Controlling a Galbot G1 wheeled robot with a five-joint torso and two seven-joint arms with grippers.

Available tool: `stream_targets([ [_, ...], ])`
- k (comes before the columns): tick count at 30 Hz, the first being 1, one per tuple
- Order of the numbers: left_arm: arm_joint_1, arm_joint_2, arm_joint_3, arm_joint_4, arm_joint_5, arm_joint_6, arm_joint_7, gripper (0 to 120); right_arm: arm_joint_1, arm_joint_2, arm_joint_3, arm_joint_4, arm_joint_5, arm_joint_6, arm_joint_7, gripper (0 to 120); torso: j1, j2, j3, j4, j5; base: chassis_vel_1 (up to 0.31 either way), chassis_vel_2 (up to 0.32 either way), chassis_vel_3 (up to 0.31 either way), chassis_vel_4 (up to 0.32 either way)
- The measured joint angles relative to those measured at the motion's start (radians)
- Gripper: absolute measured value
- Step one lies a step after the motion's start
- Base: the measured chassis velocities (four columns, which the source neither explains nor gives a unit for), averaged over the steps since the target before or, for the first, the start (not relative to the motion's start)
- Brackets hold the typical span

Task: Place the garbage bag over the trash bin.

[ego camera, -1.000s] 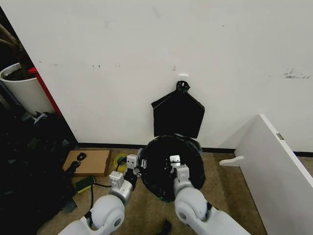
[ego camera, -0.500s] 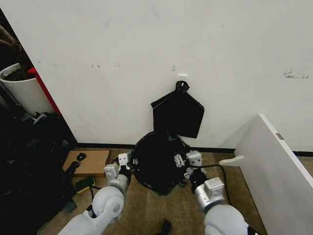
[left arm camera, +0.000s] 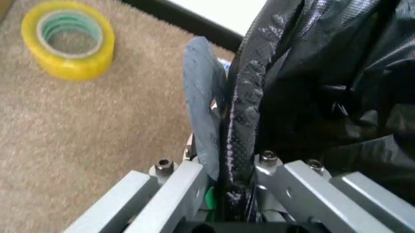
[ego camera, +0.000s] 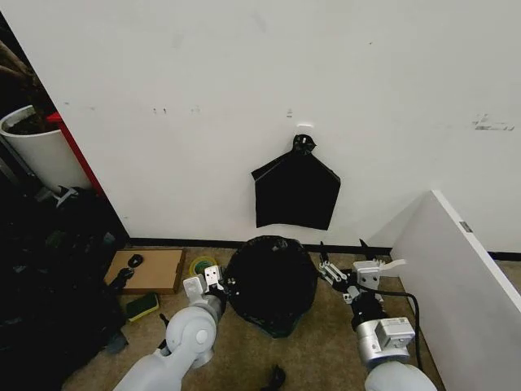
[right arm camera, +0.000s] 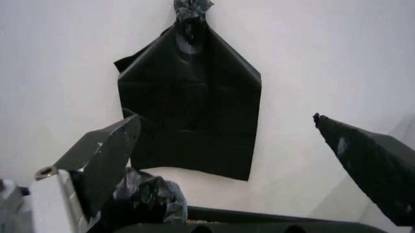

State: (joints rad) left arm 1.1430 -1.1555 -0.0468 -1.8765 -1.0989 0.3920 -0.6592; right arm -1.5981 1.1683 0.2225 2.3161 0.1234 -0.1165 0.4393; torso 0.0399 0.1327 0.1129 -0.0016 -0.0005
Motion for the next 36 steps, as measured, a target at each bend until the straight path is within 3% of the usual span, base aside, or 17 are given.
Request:
stream_targets([
  [6,0.001,0.010,-0.009,0.012,-0.021,0.047,-0.032,13,0.007,0.003,-0.008,-0.011,0.001,-0.005,0.006,100,0.000,0.000,0.000,0.0001,0.0001,0.000,0.000,0.000,0.000],
  [10,0.001,0.016,-0.021,0.001,-0.061,0.080,-0.029,33,0.011,0.007,-0.009,-0.025,0.005,-0.017,0.029,100,0.000,0.000,0.000,0.0000,0.0000,0.000,0.000,0.000,0.000],
  [12,0.001,0.016,-0.021,0.001,-0.062,0.081,-0.029,34,0.011,0.007,-0.009,-0.026,0.007,-0.018,0.030,100,0.000,0.000,0.000,0.0000,0.0001,0.000,0.000,0.000,0.000],
  [15,-0.002,0.016,-0.024,0.000,-0.061,0.078,-0.020,48,0.008,0.007,-0.008,-0.026,0.010,-0.019,0.031,100,0.000,0.000,0.000,0.0000,-0.0001,0.000,0.000,0.000,0.000],
  [28,0.054,0.082,-0.032,-0.099,0.039,0.088,0.035,97,0.022,0.017,-0.013,-0.046,0.016,-0.013,0.026,100,0.000,0.000,0.000,0.0000,-0.0001,0.000,0.000,0.000,0.000],
  [30,0.055,0.083,-0.032,-0.100,0.041,0.087,0.037,98,0.023,0.018,-0.013,-0.047,0.017,-0.012,0.026,100,0.000,0.000,0.000,0.0000,-0.0001,0.000,0.000,0.000,0.000],
  [32,0.082,0.091,-0.032,-0.121,0.152,0.031,0.103,100,0.029,0.027,-0.006,-0.060,0.026,0.017,0.016,100,0.000,0.000,0.000,0.0000,-0.0001,0.000,0.000,0.000,0.000],
  [34,0.132,0.088,-0.034,-0.130,0.371,-0.111,0.192,100,0.031,0.052,0.025,-0.089,0.036,0.066,-0.006,100,0.000,0.000,0.000,0.0000,-0.0001,0.000,0.000,0.000,0.000],
  [36,0.141,0.086,-0.035,-0.130,0.404,-0.135,0.202,100,0.031,0.057,0.030,-0.093,0.039,0.072,-0.007,100,0.000,0.000,0.000,-0.0001,0.0000,0.000,0.000,0.000,0.000],
])
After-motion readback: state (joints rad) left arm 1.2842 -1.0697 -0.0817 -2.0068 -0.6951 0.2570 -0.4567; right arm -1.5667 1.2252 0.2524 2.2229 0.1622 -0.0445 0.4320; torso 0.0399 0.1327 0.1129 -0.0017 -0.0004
